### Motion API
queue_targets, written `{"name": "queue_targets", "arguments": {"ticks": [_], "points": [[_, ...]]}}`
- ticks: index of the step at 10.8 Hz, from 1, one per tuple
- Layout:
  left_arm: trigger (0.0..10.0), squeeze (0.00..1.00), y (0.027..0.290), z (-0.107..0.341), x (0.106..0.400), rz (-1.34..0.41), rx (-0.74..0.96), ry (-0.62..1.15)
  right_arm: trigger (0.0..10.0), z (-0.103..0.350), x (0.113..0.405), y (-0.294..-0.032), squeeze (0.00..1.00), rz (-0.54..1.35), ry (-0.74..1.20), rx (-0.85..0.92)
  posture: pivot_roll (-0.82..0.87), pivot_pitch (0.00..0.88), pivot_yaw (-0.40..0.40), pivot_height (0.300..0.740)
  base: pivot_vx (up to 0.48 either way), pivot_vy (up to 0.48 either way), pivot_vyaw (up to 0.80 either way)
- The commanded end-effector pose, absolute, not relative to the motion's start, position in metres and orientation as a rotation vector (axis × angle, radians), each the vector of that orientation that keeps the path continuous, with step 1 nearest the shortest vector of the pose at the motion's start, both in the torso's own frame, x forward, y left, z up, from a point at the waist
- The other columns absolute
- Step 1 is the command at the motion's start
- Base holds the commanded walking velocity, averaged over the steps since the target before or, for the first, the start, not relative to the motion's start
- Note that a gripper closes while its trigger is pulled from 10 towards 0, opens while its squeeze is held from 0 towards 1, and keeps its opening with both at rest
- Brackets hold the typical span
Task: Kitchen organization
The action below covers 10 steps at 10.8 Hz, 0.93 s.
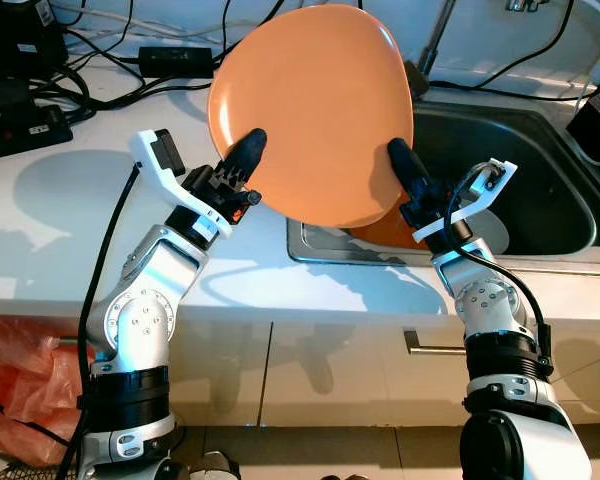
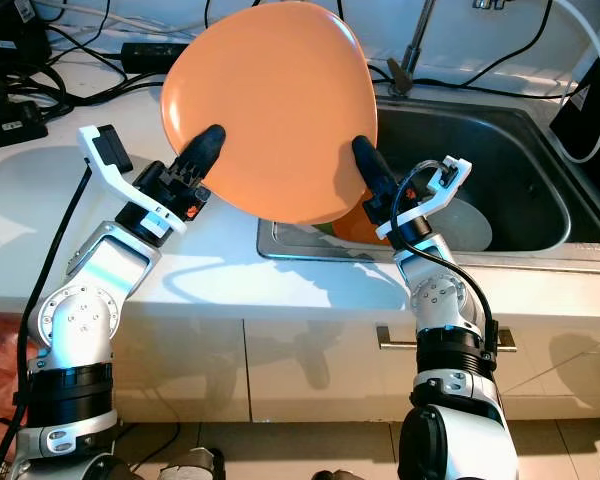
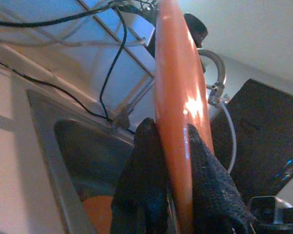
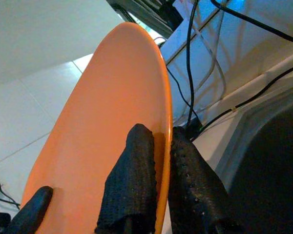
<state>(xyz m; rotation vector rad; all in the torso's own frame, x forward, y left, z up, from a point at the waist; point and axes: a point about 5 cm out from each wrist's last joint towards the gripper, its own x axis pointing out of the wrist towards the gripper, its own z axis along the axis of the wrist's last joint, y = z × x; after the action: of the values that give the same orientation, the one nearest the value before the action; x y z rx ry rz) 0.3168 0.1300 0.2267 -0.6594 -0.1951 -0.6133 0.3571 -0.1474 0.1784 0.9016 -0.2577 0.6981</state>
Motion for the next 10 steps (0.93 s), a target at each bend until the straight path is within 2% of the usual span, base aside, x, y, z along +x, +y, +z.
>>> {"name": "queue_targets", "arguments": {"ticks": [1,4,5,8,9,10], "points": [[10.0,0.0,0.1128,0.23,0.3143,-0.687,-0.582,-0.202,0.0,0.1727,0.3565,-0.1469,0.0,0.68,-0.22,0.878,0.1,0.086,-0.096,0.74,0.0,0.0,0.0],[10.0,0.0,0.1119,0.2267,0.3155,-0.668,-0.561,-0.19,0.0,0.172,0.3562,-0.1463,0.0,0.683,-0.218,0.877,0.1,0.09,-0.099,0.74,0.0,0.0,0.0],[10.0,1.0,0.1147,0.2261,0.318,-0.641,-0.575,-0.194,0.0,0.1722,0.3566,-0.1462,0.0,0.68,-0.218,0.876,0.1,0.091,-0.098,0.74,0.0,0.0,0.0],[10.0,1.0,0.1129,0.2212,0.3179,-0.64,-0.538,-0.167,0.0,0.1721,0.3565,-0.1463,0.0,0.677,-0.222,0.877,0.1,0.091,-0.096,0.74,0.0,0.0,0.0],[10.0,0.0,0.1123,0.2209,0.318,-0.641,-0.539,-0.167,0.0,0.1716,0.3566,-0.1469,0.0,0.671,-0.222,0.877,0.1,0.09,-0.096,0.74,0.0,0.0,0.0],[10.0,0.0,0.1123,0.2209,0.3183,-0.643,-0.54,-0.166,0.0,0.1716,0.357,-0.1475,0.0,0.665,-0.223,0.879,0.1,0.092,-0.095,0.74,0.0,0.0,0.0]]}}
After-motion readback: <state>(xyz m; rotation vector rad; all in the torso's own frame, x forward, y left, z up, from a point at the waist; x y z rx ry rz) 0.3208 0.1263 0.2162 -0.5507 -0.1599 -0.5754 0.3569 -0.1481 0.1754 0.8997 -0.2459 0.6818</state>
